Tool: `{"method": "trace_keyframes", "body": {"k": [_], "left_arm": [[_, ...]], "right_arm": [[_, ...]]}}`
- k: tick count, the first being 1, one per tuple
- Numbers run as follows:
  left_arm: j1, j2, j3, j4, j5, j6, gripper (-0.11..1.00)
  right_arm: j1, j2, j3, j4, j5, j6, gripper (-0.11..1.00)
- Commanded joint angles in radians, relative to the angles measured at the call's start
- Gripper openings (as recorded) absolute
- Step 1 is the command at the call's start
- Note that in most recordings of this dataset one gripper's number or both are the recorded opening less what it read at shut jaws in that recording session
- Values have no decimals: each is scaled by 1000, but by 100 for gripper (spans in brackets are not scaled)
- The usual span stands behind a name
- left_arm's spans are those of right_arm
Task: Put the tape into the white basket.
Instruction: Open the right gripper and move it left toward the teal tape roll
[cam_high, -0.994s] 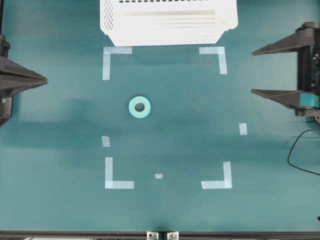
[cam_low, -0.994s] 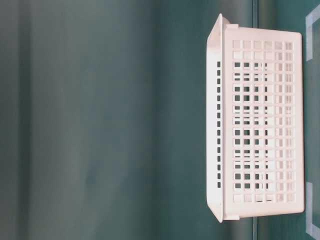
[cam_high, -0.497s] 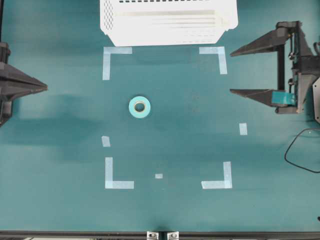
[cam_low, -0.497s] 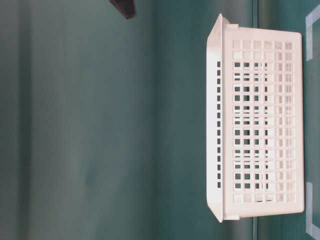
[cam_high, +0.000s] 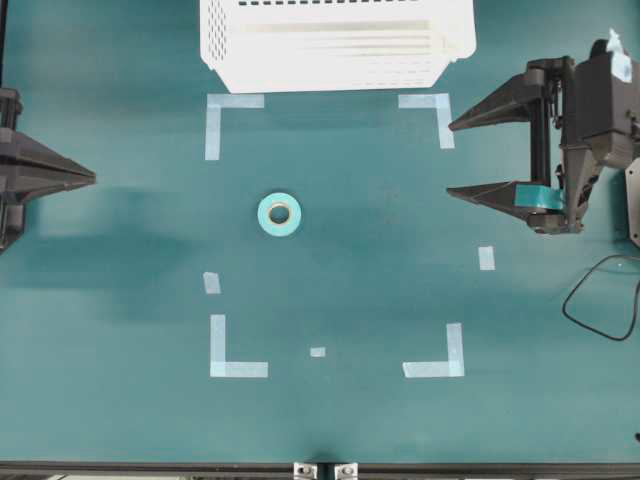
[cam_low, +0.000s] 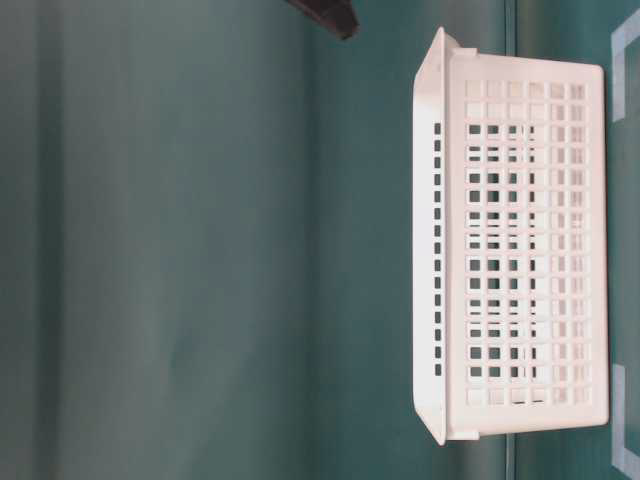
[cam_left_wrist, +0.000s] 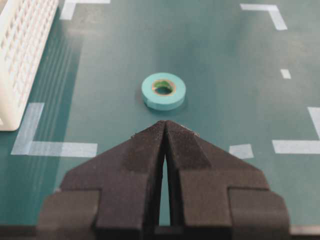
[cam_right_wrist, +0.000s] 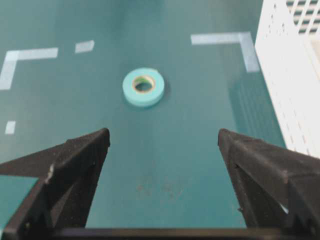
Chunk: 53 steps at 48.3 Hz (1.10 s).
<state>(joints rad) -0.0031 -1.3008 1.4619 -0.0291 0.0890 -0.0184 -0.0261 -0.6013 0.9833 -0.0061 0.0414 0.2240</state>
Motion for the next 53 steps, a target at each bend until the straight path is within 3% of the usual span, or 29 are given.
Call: {"method": "trace_keyframes", "body": {"k": [1,53], "left_arm": [[3,8,-11,-2,-6,-2,-11],[3,8,-2,-2,-8,-2,-11]], "right_arm": [[-2,6,-26,2,11,11,97],[-2,166,-120,2,77,21,97]]}}
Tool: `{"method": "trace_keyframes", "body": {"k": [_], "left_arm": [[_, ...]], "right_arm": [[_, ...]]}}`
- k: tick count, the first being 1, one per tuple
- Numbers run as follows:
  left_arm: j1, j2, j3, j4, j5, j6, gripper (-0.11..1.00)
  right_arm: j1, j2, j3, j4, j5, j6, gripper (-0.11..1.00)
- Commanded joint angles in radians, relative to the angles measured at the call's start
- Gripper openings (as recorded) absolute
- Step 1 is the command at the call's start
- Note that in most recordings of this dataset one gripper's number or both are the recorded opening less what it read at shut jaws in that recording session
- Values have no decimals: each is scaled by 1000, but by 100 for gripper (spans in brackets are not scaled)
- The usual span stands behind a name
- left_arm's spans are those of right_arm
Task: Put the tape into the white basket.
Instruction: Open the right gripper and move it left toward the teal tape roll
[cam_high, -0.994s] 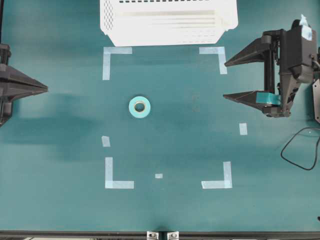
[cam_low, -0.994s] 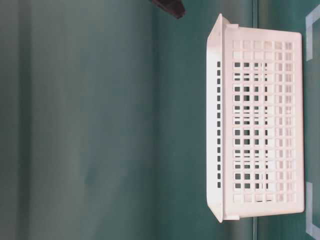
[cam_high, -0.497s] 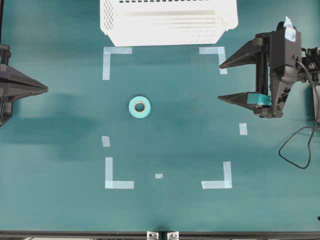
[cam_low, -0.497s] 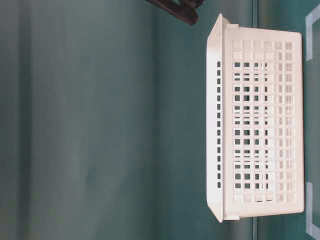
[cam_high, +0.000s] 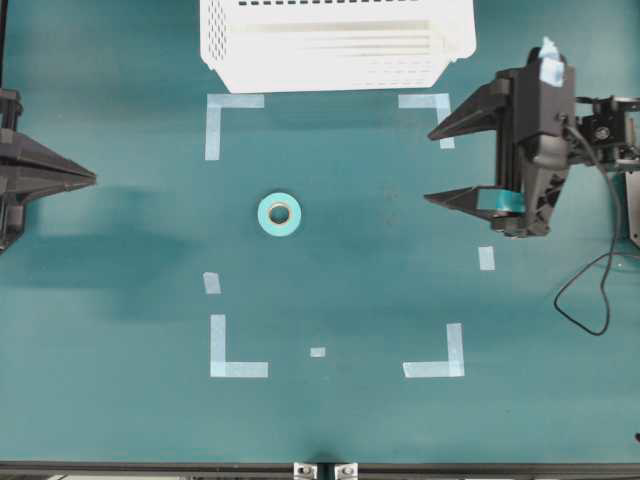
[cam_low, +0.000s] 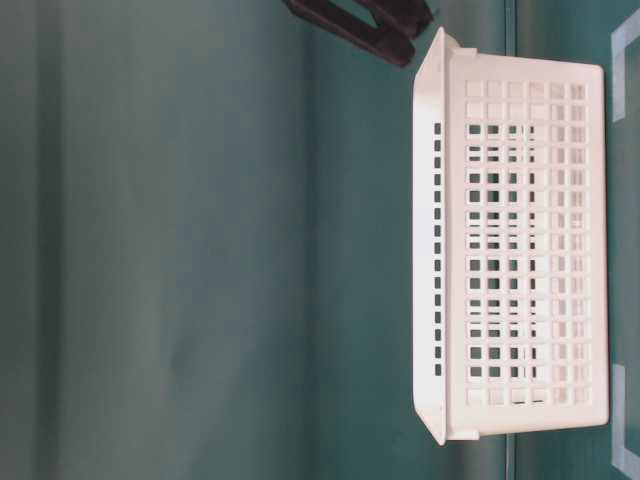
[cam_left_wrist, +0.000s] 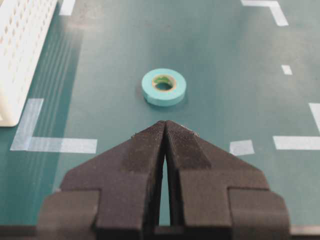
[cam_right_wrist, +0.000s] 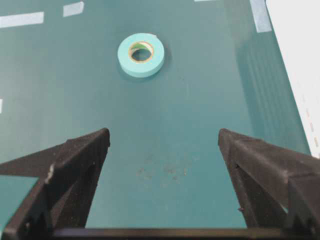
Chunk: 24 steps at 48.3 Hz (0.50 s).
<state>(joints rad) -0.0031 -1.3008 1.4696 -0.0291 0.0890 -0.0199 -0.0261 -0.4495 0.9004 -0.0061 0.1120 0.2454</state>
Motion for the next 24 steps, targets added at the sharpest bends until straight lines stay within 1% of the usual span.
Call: {"method": "trace_keyframes", "body": {"k": [1,24], "left_arm": [[3,8,-9,-2,-9,0,-11],[3,8,-2,-3,-11,0,-11]], "right_arm": [[-2,21,-43,2,8,0,97],[-2,212,-141,-3,14,-2,97]]}}
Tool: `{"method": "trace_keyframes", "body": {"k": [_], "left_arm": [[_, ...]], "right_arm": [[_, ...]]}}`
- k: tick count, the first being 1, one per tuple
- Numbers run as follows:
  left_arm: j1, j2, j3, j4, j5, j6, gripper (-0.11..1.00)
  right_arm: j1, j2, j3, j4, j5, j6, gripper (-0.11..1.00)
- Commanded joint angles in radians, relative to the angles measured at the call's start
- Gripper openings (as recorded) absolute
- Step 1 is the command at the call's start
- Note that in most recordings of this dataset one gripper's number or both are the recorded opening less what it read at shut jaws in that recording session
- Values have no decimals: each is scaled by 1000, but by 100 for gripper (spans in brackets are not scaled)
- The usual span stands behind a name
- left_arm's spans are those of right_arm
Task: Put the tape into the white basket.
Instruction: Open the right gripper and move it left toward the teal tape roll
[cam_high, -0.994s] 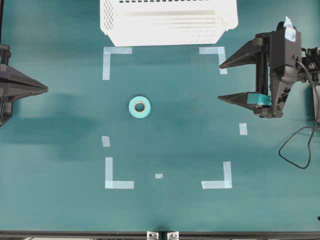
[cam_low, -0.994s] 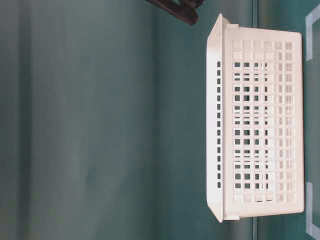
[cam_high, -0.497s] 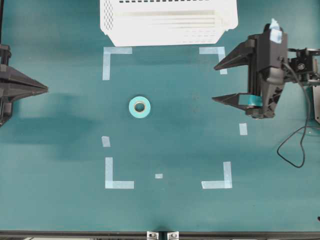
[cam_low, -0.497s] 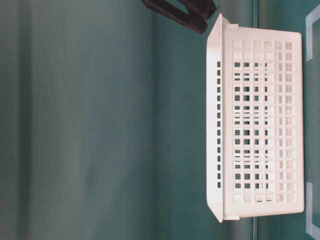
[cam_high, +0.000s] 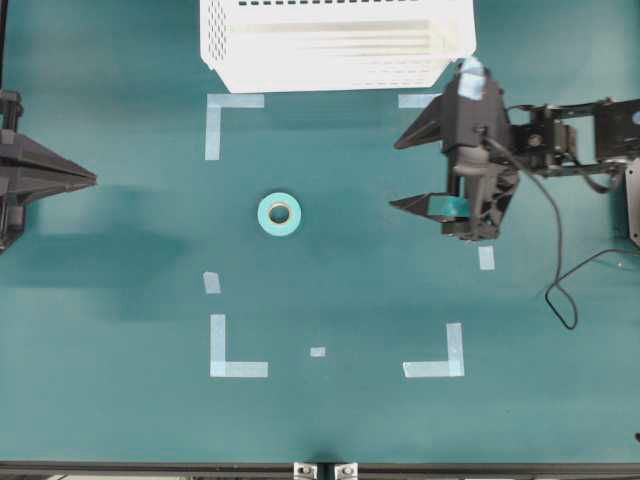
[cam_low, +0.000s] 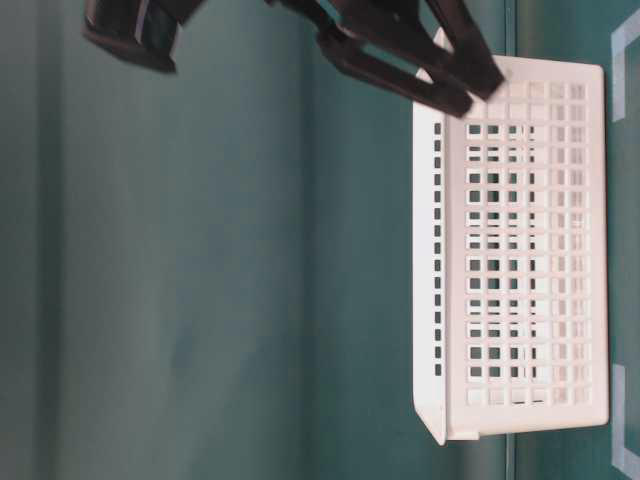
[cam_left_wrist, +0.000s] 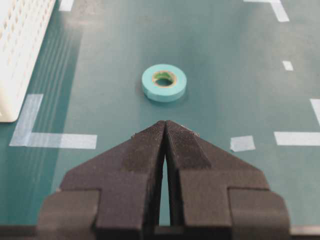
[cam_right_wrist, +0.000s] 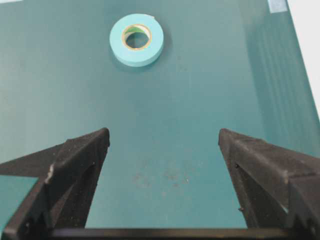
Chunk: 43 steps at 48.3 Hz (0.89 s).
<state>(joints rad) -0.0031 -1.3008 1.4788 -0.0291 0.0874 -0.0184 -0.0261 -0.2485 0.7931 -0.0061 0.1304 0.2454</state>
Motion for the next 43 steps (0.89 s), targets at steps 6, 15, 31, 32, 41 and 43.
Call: {"method": "trace_keyframes", "body": {"k": [6,15,31,32,41,43], "left_arm": [[3,8,-3,-2,-18,-2,-11],[3,8,12,-2,-41,-2,-11],[3,8,20,-2,-49,-2,-11],[3,8,21,-2,-51,-2,-11],[3,8,32,-2,-66,0,-11],[3,6,34,-3,-69,-2,-11]], "right_arm": [[-2,51,-54,-2,-3,-2,97],[0,107,-91,-2,-3,-3,97],[9,178,-137,-6,-9,-5,97],[9,181,-140,-6,-9,-5,97],[15,219,-164,-5,-9,-3,97],[17,229,-172,-5,-8,-3,97]]}}
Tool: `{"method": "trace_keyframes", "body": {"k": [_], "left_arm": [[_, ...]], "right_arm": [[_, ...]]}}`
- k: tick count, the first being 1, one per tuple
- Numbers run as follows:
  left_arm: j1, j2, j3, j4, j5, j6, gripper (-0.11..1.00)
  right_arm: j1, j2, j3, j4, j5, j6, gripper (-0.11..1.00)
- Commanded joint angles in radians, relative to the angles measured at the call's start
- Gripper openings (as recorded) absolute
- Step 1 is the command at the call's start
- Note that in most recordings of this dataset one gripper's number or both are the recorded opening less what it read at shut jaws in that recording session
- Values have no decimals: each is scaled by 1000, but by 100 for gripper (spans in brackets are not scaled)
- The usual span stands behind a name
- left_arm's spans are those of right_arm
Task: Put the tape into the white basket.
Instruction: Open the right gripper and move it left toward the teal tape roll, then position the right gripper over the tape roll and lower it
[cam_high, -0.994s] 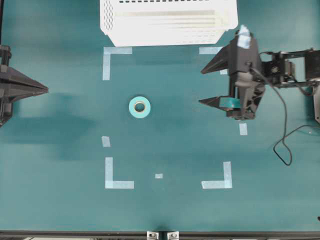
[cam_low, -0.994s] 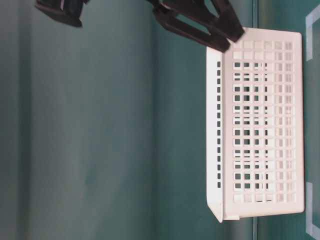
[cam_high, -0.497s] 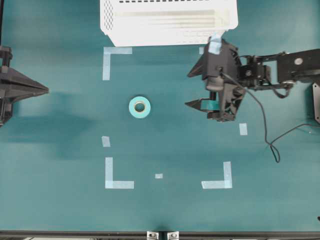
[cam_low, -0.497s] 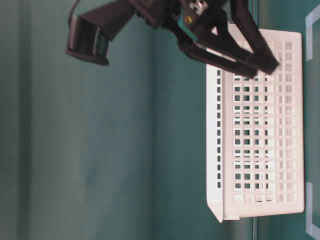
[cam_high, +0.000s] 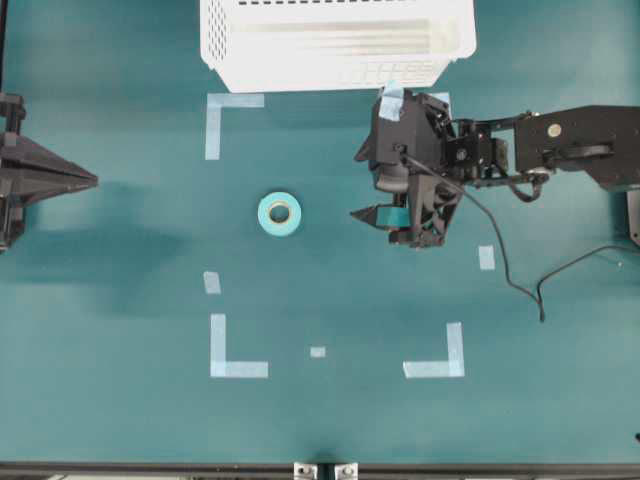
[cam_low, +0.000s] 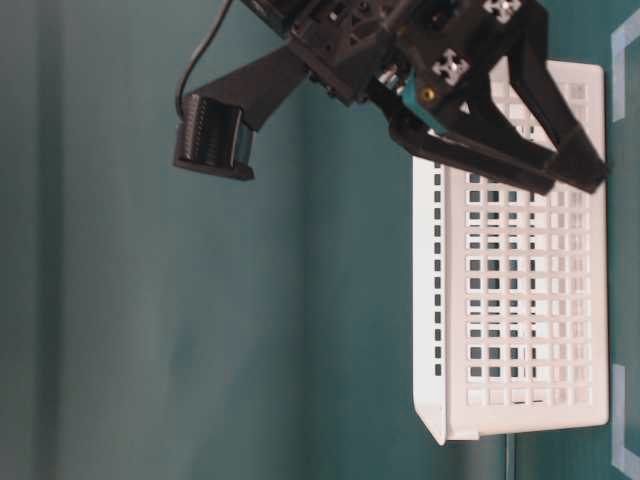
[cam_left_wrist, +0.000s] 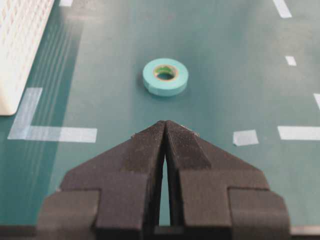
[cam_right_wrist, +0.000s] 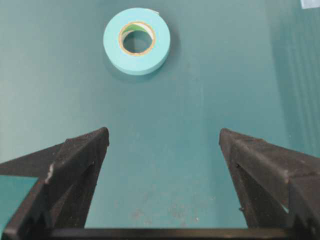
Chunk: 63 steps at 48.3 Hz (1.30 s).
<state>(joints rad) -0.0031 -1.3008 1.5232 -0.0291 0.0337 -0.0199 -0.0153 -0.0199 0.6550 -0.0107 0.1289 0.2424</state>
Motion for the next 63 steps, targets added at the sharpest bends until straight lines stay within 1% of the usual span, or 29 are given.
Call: {"method": "trace_keyframes", "body": {"k": [1,24,63], "left_arm": [[3,8,-11,-2,-15,2,-11],[3,8,-11,-3,-15,2,-11],[3,6,-5,-2,-21,2,-11]], "right_arm": [[8,3,-38,-2,-5,0,97],[20,107,-120,0,-3,0,97],[20,242,-219,-2,-20,3,97]]}}
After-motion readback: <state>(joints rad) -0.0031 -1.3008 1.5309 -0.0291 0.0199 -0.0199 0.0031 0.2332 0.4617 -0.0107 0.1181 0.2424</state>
